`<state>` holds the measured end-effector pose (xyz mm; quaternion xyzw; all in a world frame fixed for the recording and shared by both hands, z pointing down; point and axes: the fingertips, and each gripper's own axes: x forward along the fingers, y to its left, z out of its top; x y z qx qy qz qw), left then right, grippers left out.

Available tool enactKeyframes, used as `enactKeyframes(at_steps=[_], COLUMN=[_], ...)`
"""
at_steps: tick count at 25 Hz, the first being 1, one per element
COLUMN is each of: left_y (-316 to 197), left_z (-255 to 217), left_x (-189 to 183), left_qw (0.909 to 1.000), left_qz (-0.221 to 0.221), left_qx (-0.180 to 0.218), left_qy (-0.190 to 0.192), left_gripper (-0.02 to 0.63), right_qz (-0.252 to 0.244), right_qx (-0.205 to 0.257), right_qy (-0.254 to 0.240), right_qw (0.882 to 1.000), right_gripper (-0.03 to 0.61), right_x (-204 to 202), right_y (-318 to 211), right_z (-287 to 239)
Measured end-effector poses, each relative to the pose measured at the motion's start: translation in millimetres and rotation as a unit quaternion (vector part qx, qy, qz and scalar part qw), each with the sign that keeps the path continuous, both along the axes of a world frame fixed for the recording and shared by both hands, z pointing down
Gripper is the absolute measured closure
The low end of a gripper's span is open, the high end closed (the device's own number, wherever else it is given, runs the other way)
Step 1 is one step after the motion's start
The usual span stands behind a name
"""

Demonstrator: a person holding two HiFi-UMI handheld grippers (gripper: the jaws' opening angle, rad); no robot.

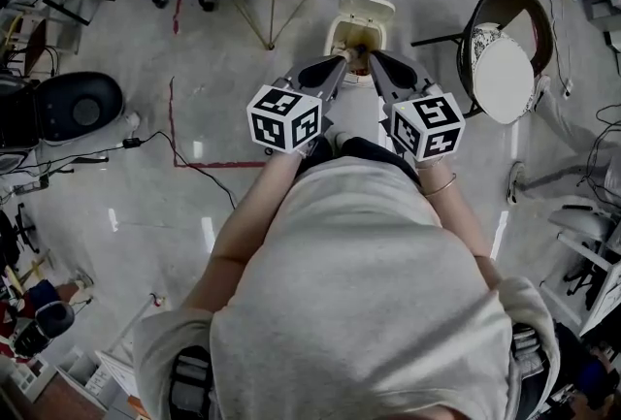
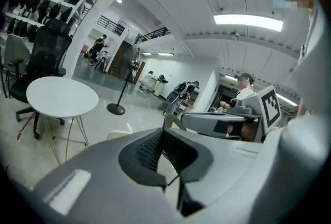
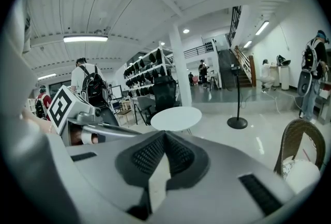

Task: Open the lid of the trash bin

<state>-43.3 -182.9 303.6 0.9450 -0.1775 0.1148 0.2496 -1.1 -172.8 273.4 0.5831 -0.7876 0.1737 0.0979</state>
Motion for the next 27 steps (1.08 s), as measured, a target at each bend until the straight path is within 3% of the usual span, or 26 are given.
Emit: enactKeyframes(at_steps=[27], left_y=[15], left_z=[3], left_x=[9], left_qw=[0.9996], left_qz=[0.024], left_qx=[0.005], left_qy=[-0.011], left_gripper=[0.609], right_qz=[-0.034], right_qx=[-0.008], right_qy=[0.02], right_qw=[0.999], right_gripper=[0.571], right_x=[-9], right_y=[8], right_z=[5])
